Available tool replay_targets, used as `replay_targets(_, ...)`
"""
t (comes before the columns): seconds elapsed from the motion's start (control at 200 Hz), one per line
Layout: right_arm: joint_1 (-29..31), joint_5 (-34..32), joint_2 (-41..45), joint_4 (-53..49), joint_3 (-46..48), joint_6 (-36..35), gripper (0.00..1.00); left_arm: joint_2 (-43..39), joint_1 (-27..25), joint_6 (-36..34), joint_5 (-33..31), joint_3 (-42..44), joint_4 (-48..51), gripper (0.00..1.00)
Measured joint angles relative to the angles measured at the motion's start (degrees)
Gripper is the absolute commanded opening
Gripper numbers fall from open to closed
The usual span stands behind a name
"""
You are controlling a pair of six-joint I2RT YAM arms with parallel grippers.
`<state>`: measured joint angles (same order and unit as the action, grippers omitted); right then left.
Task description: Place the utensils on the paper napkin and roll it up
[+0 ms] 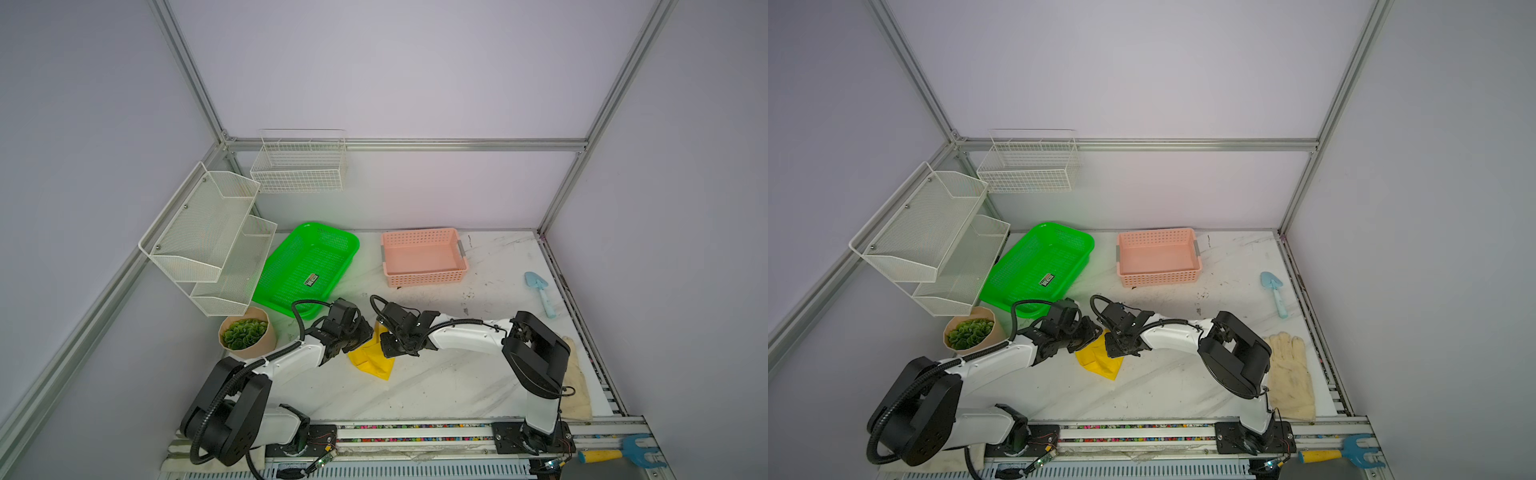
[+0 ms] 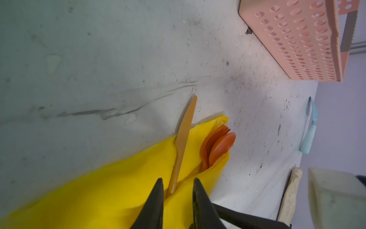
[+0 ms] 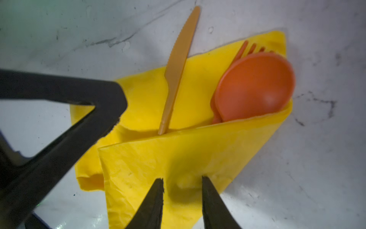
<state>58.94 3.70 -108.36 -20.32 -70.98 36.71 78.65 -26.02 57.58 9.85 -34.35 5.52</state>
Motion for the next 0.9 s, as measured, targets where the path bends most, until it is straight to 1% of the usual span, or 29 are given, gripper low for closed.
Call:
replay_targets(0.14,0.0,0.0,0.0,0.3,0.1,0.0,0.35,5.0,0.0,-0.4,2.8,-2.5,-2.5,0.24)
replay_targets(0.295,-0.1,0.0,0.0,0.4,0.4,0.0,0.35,7.3,0.0,-0.6,4.3,-2.7,-3.1,0.23)
replay_targets(0.9,-0.4,0.1,0.0,1.4,0.9,0.0,0.35,6.7,0.0,-1.7,3.5,-2.7,-1.2,0.22)
